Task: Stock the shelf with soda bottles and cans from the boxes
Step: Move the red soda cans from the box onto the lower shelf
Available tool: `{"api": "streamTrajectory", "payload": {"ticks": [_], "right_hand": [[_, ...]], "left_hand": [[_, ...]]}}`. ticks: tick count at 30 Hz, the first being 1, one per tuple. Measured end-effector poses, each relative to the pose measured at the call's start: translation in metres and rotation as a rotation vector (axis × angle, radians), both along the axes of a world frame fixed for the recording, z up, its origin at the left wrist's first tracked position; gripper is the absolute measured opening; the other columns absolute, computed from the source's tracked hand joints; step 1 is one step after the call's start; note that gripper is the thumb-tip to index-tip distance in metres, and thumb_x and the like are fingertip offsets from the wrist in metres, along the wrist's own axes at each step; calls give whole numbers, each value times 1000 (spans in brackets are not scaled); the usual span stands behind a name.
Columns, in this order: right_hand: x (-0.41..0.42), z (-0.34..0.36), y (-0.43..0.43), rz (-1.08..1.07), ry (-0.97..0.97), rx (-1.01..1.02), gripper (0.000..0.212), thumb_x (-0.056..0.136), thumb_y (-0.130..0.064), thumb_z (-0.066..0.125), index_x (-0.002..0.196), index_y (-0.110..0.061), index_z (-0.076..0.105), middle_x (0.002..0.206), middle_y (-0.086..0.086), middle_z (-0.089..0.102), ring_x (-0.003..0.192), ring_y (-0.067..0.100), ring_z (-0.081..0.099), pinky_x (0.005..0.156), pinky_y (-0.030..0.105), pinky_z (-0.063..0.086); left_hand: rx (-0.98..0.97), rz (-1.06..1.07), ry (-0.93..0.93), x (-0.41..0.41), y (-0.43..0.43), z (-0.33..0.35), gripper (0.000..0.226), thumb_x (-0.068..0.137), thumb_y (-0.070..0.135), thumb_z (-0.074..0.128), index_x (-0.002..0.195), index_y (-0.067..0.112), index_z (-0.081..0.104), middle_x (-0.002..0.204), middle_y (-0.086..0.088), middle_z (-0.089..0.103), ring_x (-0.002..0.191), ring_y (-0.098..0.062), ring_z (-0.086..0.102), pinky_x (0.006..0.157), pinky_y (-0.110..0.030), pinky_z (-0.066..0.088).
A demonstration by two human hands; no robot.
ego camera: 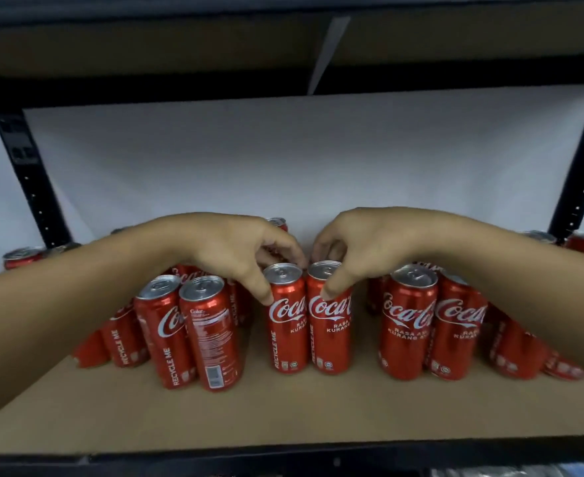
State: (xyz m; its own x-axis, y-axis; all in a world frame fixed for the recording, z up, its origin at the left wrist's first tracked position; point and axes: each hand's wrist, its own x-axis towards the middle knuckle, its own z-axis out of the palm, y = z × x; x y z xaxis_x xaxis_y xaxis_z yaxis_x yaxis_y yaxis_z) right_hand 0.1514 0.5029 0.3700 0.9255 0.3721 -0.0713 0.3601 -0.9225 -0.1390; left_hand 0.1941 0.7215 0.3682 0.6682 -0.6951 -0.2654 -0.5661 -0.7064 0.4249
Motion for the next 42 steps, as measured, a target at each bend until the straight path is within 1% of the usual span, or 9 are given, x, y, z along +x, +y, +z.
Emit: {"api": "streamTrajectory", "payload": {"ticks": [3, 5, 9, 13, 18, 22, 28, 33, 42], "right_hand": [[-5, -4, 1, 17, -27, 15, 51, 76, -51, 81, 122, -37, 66, 112, -18, 69, 97, 4, 66, 89, 32, 57], [-10, -4, 2, 28, -32, 11, 50, 76, -52, 80, 122, -36, 68, 110, -19, 70, 96, 5, 66, 89, 31, 57], [-20, -4, 5, 25, -63, -25, 62, 80, -53, 79, 136, -32, 63, 129, -13, 67, 111, 9, 63, 93, 29, 50], [-30, -8, 5, -18, -125, -17, 76, 80, -50, 81, 147, -29, 51, 143, -7, 58, 124, 17, 57, 97, 31, 46], [-37, -20, 2, -15, -193, -60, 63, 87, -46, 76, 144, -28, 55, 143, -4, 59, 125, 20, 57, 93, 30, 46], [-37, -22, 3, -23, -197, -54, 63, 88, -45, 75, 144, -27, 54, 144, -4, 58, 126, 20, 57, 100, 34, 48], [-33, -20, 10, -34, -214, -135, 62, 87, -47, 75, 142, -25, 55, 139, -1, 61, 121, 22, 59, 93, 33, 49], [-29, -16, 10, -61, -199, -132, 63, 81, -56, 77, 133, -26, 62, 128, -2, 66, 109, 20, 63, 91, 36, 54], [-35, -12, 1, -49, -144, -62, 64, 80, -54, 79, 135, -27, 62, 129, -6, 67, 111, 16, 64, 98, 37, 54]], "left_hand": [[23, 93, -92, -18, 1, -3, 72, 81, 16, 84, 144, 31, 51, 133, 20, 64, 116, -1, 64, 96, -26, 56], [102, 138, -203, -31, 2, -3, 82, 78, 40, 86, 148, 32, 46, 142, 16, 58, 123, -7, 61, 104, -35, 53], [293, 224, -483, -47, 0, -5, 83, 66, 82, 71, 132, 33, 56, 120, 14, 65, 106, -13, 63, 95, -41, 54], [311, 184, -551, -45, -11, -6, 50, 84, 63, 70, 122, 32, 61, 112, 10, 69, 98, -13, 65, 88, -41, 56], [306, 105, -513, -42, -10, -4, 55, 95, 34, 69, 145, 31, 49, 136, 10, 62, 112, -16, 61, 92, -38, 51], [290, 102, -488, -39, -9, -5, 55, 94, 35, 70, 145, 31, 49, 137, 8, 62, 115, -17, 61, 95, -40, 53], [235, 87, -482, -39, -6, -7, 56, 94, 43, 68, 145, 30, 50, 136, 9, 62, 107, -12, 59, 91, -34, 51], [203, 71, -457, -38, -6, -7, 51, 96, 39, 68, 143, 29, 52, 115, 16, 61, 98, -9, 60, 80, -28, 46], [144, 55, -408, -42, -3, -7, 51, 96, 35, 68, 144, 27, 53, 131, 10, 65, 105, -10, 65, 84, -29, 53]]}}
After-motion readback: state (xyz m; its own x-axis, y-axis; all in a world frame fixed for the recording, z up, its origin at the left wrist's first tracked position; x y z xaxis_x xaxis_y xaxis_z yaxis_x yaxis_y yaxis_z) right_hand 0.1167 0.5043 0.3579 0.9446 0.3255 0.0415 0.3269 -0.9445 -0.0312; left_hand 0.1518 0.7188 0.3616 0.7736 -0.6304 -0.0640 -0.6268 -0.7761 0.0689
